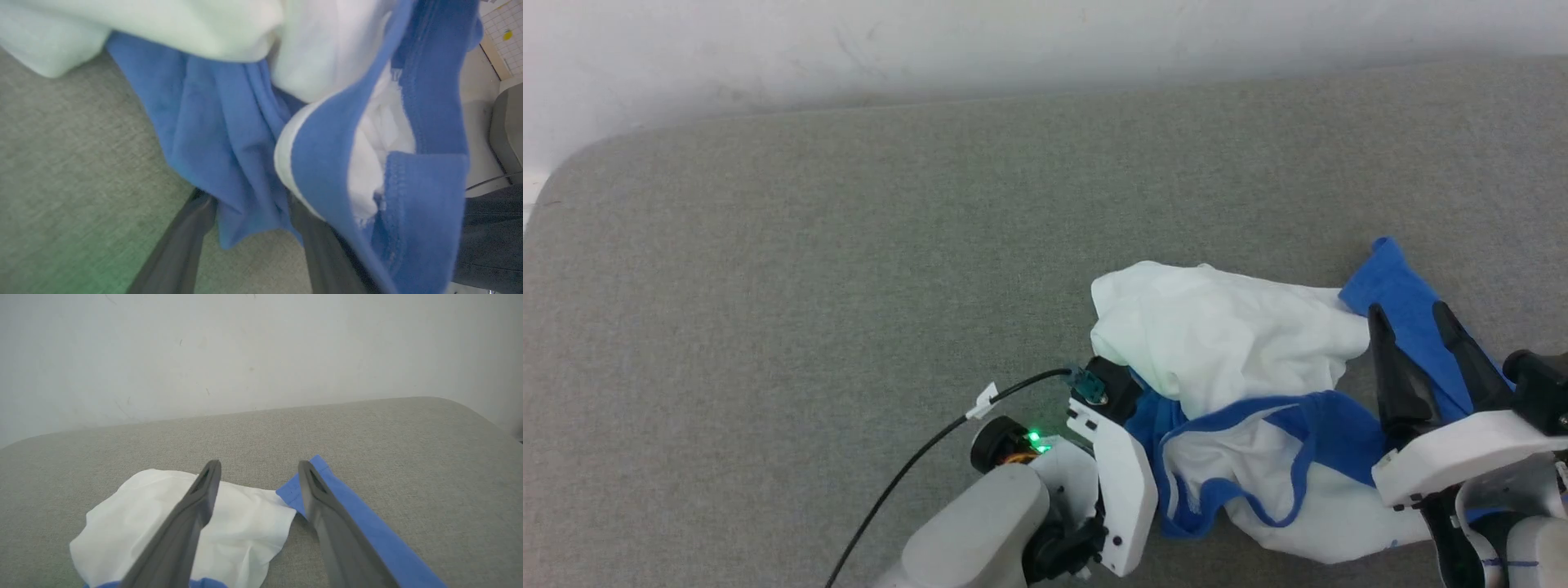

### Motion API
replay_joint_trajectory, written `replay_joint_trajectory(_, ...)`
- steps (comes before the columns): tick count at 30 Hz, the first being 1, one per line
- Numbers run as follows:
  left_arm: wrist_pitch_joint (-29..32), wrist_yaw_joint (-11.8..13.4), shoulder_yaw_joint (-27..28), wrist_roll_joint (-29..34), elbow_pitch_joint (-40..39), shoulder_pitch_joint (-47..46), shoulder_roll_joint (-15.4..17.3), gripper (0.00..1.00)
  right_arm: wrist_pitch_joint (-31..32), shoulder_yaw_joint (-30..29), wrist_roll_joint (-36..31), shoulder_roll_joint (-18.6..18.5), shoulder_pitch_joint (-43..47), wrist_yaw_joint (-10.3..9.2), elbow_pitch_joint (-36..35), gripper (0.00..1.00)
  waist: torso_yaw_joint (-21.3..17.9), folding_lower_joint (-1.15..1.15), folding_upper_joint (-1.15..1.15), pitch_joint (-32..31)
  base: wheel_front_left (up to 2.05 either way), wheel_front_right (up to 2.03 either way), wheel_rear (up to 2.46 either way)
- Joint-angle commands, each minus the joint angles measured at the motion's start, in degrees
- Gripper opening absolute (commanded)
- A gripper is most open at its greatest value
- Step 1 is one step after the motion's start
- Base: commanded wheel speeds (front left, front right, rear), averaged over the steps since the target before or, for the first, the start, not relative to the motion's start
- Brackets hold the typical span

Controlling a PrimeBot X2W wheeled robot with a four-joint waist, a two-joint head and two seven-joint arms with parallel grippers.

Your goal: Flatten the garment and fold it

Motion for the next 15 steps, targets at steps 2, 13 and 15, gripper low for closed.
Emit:
replay_joint_trajectory(2,-2.6,0.5,-0.4,-1.2,0.6,1.0,0.0,0.00,-0.5,-0.1,0.4,0.0,-0.9,-0.05,0.3,1.00,0.2,0.00,-0.01,0.0,0.00,0.00,0.00)
replay_joint_trajectory(13,-30.0,12.0,15.7,-1.1,0.0,-0.9,4.7,0.00,0.0,-0.5,-0.5,0.0,-0.5,-0.05,0.3,1.00,4.0,0.00,-0.01,-2.2,0.00,0.00,0.00)
replay_joint_trajectory(15,-31.1,12.6,17.0,-1.4,-0.4,-0.6,5.6,0.00,0.1,-0.5,-0.6,0.0,-0.4,-0.05,0.2,1.00,4.4,0.00,-0.01,-2.5,0.00,0.00,0.00)
